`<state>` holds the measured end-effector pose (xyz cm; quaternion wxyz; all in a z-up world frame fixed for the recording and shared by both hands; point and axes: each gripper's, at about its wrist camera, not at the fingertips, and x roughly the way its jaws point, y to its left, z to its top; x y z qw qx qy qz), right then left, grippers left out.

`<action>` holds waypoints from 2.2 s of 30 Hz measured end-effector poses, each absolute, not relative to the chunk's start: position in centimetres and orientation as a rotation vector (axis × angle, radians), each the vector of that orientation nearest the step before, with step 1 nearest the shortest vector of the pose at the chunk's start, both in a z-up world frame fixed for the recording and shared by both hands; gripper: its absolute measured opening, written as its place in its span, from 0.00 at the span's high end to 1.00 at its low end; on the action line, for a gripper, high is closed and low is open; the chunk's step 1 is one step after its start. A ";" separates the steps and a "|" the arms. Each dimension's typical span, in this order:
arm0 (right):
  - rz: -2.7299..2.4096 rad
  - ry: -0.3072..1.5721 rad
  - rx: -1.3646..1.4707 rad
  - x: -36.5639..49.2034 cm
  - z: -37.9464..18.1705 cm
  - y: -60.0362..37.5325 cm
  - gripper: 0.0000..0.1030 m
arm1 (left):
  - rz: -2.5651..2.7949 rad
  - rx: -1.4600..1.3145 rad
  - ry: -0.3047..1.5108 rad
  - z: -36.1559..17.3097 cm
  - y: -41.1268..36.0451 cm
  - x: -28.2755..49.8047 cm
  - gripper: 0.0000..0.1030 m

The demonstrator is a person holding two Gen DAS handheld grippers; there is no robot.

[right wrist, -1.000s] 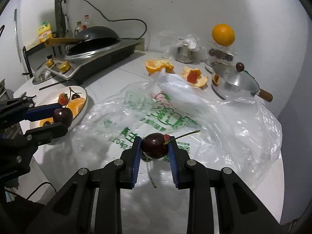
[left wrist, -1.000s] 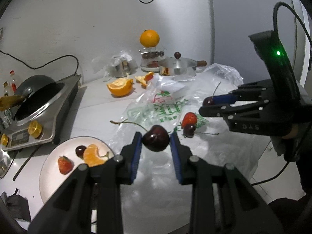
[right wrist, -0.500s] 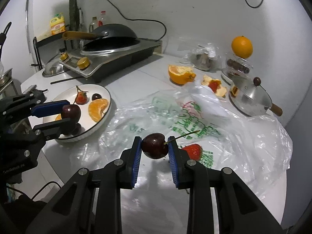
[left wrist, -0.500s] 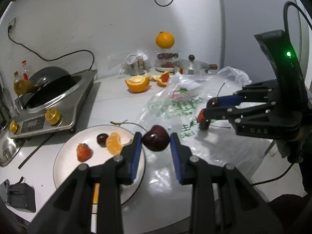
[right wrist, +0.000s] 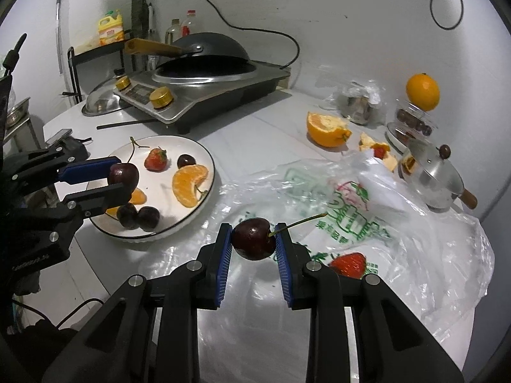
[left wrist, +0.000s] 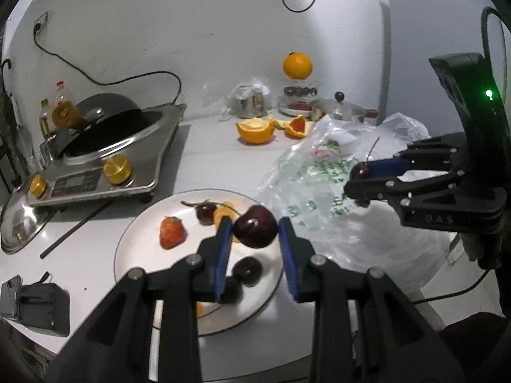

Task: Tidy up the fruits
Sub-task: 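Carry the cherry with the right gripper while the left carries its cherry to the plate, then lower and release the cherry on the plate with the left gripper, then lower the cherry onto the plate and open the right gripper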

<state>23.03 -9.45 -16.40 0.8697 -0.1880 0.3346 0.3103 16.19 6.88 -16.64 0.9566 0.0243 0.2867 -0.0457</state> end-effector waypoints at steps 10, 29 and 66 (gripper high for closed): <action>0.676 0.711 -0.417 23.1 -16.9 -7.8 0.72 | -0.065 0.021 0.609 -17.9 8.6 17.0 0.71; 0.693 0.735 -0.407 24.9 -18.1 -7.5 0.72 | -0.045 0.024 0.683 -20.6 8.7 20.2 0.71; 0.786 0.706 -0.511 22.7 -17.4 0.5 0.72 | 0.022 -0.091 0.616 -19.4 15.4 16.1 0.51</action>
